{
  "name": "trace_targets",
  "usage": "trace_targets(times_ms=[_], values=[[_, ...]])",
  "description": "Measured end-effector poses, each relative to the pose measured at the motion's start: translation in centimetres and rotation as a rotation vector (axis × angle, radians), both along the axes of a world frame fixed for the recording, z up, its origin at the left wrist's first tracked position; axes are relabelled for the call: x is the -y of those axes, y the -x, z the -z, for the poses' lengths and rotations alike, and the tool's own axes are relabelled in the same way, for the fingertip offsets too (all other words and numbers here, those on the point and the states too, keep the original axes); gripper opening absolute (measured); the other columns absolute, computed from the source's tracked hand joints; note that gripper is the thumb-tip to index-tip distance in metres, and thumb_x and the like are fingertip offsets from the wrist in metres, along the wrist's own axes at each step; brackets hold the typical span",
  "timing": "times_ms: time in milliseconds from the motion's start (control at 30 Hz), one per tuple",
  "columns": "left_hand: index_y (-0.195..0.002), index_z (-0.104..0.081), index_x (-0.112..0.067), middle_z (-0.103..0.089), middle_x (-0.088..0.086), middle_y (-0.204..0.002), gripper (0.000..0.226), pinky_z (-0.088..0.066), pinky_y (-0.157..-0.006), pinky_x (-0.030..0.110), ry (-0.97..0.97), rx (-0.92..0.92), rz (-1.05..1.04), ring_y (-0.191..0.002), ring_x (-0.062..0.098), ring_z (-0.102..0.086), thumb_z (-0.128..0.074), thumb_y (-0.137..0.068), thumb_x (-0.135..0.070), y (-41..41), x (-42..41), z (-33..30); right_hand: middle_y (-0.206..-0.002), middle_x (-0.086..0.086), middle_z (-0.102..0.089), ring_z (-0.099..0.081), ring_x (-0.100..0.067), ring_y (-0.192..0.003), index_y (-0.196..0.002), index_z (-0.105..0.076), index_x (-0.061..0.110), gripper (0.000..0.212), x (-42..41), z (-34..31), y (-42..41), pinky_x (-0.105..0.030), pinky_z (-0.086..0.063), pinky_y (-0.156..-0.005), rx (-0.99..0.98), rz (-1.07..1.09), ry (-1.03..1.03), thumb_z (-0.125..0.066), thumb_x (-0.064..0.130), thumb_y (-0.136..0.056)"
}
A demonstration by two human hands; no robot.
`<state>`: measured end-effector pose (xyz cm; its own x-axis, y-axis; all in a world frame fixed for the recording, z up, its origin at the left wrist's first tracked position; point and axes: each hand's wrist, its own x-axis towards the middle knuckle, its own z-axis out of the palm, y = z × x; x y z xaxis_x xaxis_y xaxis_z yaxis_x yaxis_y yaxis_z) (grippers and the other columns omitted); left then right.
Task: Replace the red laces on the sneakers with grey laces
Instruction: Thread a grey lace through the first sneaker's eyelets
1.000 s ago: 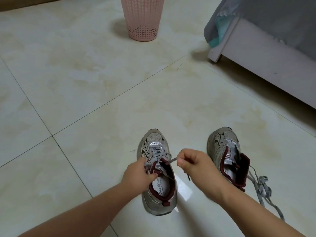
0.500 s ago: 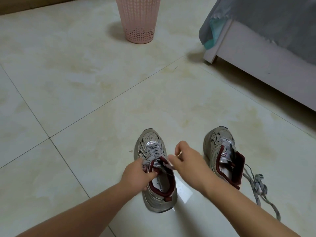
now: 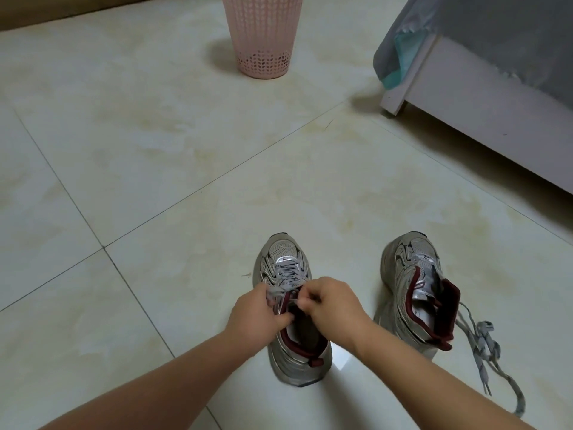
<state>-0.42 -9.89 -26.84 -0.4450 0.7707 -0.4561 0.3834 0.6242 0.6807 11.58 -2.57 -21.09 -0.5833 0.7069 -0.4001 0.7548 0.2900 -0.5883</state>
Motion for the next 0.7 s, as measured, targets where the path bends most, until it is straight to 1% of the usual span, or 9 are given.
trace_targets(times_ms=[67, 133, 167, 233, 333, 467, 567, 633, 700], values=[[-0.069, -0.042, -0.018, -0.054, 0.000, -0.069, 0.032, -0.054, -0.073, 0.043, 0.028, 0.037, -0.031, -0.076, 0.030, -0.064, -0.073, -0.071, -0.024, -0.1, 0.1, 0.1, -0.063, 0.003, -0.049, -0.044, -0.011, -0.064, -0.062, -0.049, 0.019, 0.031, -0.4, -1.5, -0.6, -0.020, -0.037, -0.062, -0.194, 0.142, 0.248, -0.050, 0.002, -0.088], [-0.065, -0.037, -0.019, -0.056, 0.004, -0.070, 0.037, -0.054, -0.071, 0.041, 0.051, 0.034, -0.044, -0.075, 0.033, -0.065, -0.072, -0.072, -0.025, -0.2, 0.2, 0.2, -0.057, 0.007, -0.044, -0.037, -0.004, -0.055, -0.061, -0.048, 0.016, 0.035, -0.9, -3.2, -1.4, -0.010, -0.032, -0.052, -0.351, 0.202, 0.366, -0.047, -0.003, -0.090], [-0.064, -0.036, -0.019, -0.057, 0.005, -0.071, 0.039, -0.051, -0.068, 0.038, 0.058, 0.025, -0.043, -0.075, 0.033, -0.065, -0.072, -0.072, -0.027, -0.2, 0.2, 0.1, -0.054, 0.009, -0.042, -0.034, -0.002, -0.052, -0.061, -0.048, 0.016, 0.035, -1.2, -3.9, -1.9, -0.010, -0.029, -0.050, -0.399, 0.206, 0.391, -0.046, -0.003, -0.091], [-0.064, -0.035, -0.019, -0.057, 0.005, -0.070, 0.041, -0.045, -0.062, 0.032, 0.070, 0.011, -0.032, -0.076, 0.033, -0.065, -0.073, -0.072, -0.031, -0.3, 0.1, -0.1, -0.054, 0.010, -0.038, -0.029, -0.006, -0.056, -0.061, -0.049, 0.018, 0.036, -1.7, -4.7, -2.8, -0.016, -0.025, -0.053, -0.449, 0.201, 0.427, -0.045, -0.001, -0.091], [-0.063, -0.034, -0.019, -0.056, 0.004, -0.069, 0.042, -0.045, -0.062, 0.034, 0.107, 0.018, -0.019, -0.075, 0.033, -0.065, -0.075, -0.071, -0.030, -0.3, 0.0, -0.5, -0.055, 0.010, -0.041, -0.029, -0.008, -0.060, -0.065, -0.048, 0.016, 0.033, -1.4, -4.7, -3.5, -0.026, -0.025, -0.063, -0.498, 0.235, 0.510, -0.042, -0.003, -0.091], [-0.068, -0.035, -0.023, -0.049, -0.005, -0.066, 0.039, -0.035, -0.057, 0.028, 0.125, -0.071, 0.043, -0.064, 0.020, -0.050, -0.072, -0.072, -0.035, -0.2, 0.3, -1.2, -0.054, 0.016, -0.047, -0.039, -0.004, -0.059, -0.067, -0.048, 0.015, 0.031, -1.2, -4.7, -3.1, -0.022, -0.033, -0.066, -0.466, 0.277, 0.519, -0.042, 0.000, -0.093], [-0.092, -0.044, -0.030, -0.043, -0.014, -0.085, 0.029, -0.032, -0.062, 0.024, -0.079, -0.228, 0.179, -0.076, 0.008, -0.045, -0.067, -0.074, -0.034, -0.1, 0.4, -2.0, -0.060, 0.007, -0.048, -0.038, -0.011, -0.065, -0.067, -0.051, 0.015, 0.027, -1.7, -5.1, -2.5, -0.021, -0.033, -0.060, -0.395, 0.273, 0.427, -0.048, 0.006, -0.092], [-0.106, -0.052, -0.034, -0.036, -0.017, -0.089, 0.034, -0.030, -0.068, 0.019, -0.225, -0.224, 0.286, -0.083, 0.003, -0.041, -0.067, -0.076, -0.033, -0.2, -0.2, -3.0, -0.062, 0.006, -0.049, -0.041, -0.008, -0.062, -0.069, -0.052, 0.014, 0.024, -1.7, -5.2, -1.9, -0.016, -0.036, -0.057, -0.401, 0.231, 0.420, -0.049, 0.007, -0.092], [-0.088, -0.063, -0.029, -0.040, -0.015, -0.083, 0.009, -0.032, -0.067, 0.020, -0.310, -0.145, 0.325, -0.081, 0.005, -0.045, -0.066, -0.080, -0.028, -0.4, -1.2, -4.6, -0.066, 0.002, -0.051, -0.043, -0.005, -0.060, -0.071, -0.054, 0.012, 0.022, -1.6, -5.3, -1.3, -0.011, -0.037, -0.056, -0.412, 0.197, 0.422, -0.050, 0.007, -0.092]])
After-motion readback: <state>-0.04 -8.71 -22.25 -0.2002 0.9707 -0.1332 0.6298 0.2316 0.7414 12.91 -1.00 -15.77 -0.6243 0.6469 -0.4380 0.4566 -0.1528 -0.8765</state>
